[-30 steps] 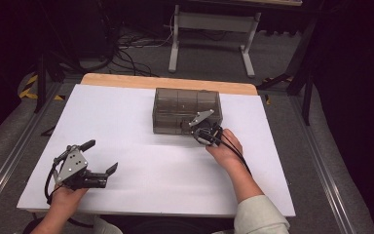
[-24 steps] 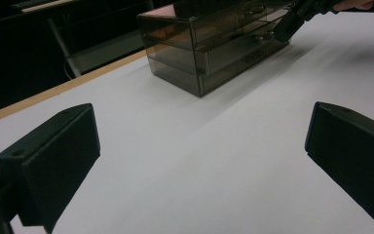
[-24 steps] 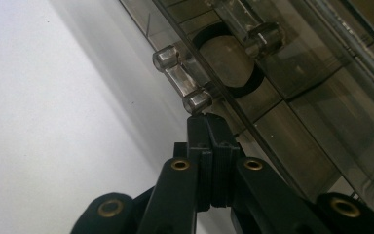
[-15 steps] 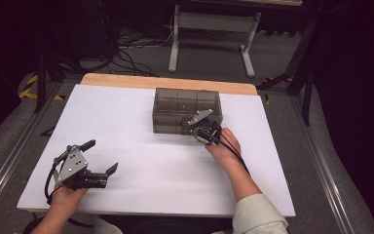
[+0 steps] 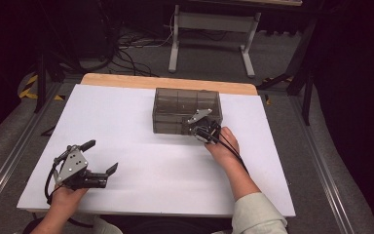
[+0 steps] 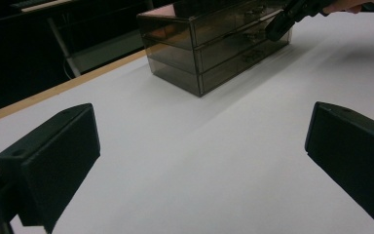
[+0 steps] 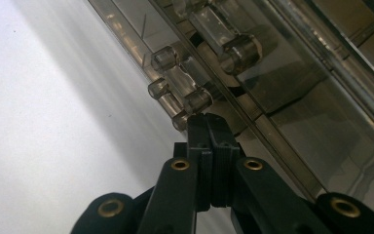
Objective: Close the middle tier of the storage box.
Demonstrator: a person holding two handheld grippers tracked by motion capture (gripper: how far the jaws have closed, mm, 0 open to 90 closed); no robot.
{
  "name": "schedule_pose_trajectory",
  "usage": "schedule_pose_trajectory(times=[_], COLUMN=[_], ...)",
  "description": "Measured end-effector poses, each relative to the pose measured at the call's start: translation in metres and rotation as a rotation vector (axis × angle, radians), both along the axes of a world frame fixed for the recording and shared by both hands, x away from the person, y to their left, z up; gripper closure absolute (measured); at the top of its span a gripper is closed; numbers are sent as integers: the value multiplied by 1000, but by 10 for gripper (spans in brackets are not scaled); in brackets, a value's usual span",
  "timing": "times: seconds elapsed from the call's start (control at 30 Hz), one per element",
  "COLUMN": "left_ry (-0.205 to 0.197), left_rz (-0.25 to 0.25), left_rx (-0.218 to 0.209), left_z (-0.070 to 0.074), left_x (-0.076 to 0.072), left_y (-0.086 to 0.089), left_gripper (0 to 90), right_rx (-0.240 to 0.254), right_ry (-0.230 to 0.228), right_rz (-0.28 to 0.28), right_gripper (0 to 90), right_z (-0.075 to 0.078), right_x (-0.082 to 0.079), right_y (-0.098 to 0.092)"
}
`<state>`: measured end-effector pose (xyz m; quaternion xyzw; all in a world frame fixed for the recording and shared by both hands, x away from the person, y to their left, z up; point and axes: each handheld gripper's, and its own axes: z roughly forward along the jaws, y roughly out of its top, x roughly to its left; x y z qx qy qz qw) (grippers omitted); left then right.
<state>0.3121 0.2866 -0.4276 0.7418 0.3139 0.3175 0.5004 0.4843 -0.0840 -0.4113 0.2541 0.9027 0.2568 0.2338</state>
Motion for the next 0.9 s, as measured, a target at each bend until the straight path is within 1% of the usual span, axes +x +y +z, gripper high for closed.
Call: schedule_pose_trajectory(times=[0.07,0.13,0.23,0.3,0.37,0.4,0.43,0.53,0.7,0.73,0.8,0.9], left_ry=[1,1,1,1,1,1,2,1,1,1,4,3], left_rz=[-1,-2,-1,-1,-2,-2,-3,-2,-2,0,-2,-3], left_rx=[0,0,0,0,0,0,0,2,0,-1,1,1], left_z=[0,0,0,0,0,0,0,0,0,0,0,0], left_x=[0,0,0,0,0,0,0,0,0,0,0,0], left_y=[0,0,0,0,0,0,0,0,0,0,0,0], left_gripper=[4,4,4,4,4,4,4,4,4,4,4,4], right_rx=[-6,8,6,10,13,13,27,34,18,11,19,8], right_ry=[-5,-6,-19,-19,-19,-11,2,7,-4,-1,13,6], right_rz=[-6,-4,-12,-16,-16,-16,-29,-31,-26,-22,-8,-3], right_gripper=[900,900,900,900,900,900,900,900,900,897,887,881], right_z=[0,-1,-1,-1,-2,-1,0,0,0,1,2,6], right_x=[0,1,2,3,3,3,4,5,3,2,0,-4], right_y=[0,1,1,1,1,0,-1,-1,-1,-1,-2,-2])
